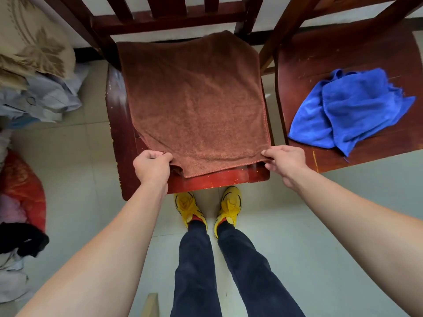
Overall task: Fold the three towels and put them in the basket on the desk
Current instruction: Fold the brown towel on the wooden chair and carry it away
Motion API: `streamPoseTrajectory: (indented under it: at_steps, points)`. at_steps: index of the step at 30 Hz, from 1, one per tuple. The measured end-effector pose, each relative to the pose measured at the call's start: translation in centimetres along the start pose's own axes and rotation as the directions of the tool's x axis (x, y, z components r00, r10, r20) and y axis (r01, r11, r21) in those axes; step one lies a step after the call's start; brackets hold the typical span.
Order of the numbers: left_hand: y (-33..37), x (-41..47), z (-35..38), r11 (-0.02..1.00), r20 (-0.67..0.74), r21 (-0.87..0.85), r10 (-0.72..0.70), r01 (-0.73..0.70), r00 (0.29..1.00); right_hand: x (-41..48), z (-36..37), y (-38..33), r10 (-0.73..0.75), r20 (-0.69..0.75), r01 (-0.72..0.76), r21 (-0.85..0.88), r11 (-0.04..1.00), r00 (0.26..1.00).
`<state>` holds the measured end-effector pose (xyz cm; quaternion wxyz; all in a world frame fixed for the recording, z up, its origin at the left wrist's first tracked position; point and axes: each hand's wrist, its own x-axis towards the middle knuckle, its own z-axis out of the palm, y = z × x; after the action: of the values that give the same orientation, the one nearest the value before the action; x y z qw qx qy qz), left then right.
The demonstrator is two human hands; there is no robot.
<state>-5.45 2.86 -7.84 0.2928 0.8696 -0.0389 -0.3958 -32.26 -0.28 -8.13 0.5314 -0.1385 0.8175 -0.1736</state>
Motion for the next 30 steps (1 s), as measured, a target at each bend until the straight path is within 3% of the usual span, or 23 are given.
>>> streamPoseTrajectory:
  at_steps: [2,8,12,18,30]
  points:
    - [0.3,0.3,0.2,1.000,0.020,-0.024,0.006,-0.005,1.000,0.2,-0.2,-0.1,-0.010,0.010,0.010,0.000,1.000,1.000]
    - [-1.5,0.0,-1.5,0.975,0.209,-0.130,-0.152,0.182,0.966,-0.3,-0.4,-0.1,-0.004,0.108,0.008,-0.032,0.999,0.994]
    - [-1.5,0.3,-3.4,0.944,0.181,-0.209,-0.220,0.256,0.959,-0.9,-0.9,-0.8,-0.033,0.090,0.034,-0.017,0.999,0.995]
    - [1.2,-0.8,-7.1,0.961,-0.004,-0.236,-0.152,0.146,0.988,-4.1,-2.4,-3.6,-0.128,0.024,0.126,0.077,0.989,0.991]
    - [13.6,-9.3,-15.7,0.848,0.032,-0.530,0.027,-0.006,0.999,-17.1,-5.2,-13.3,-0.257,-0.031,0.249,0.394,0.885,0.966]
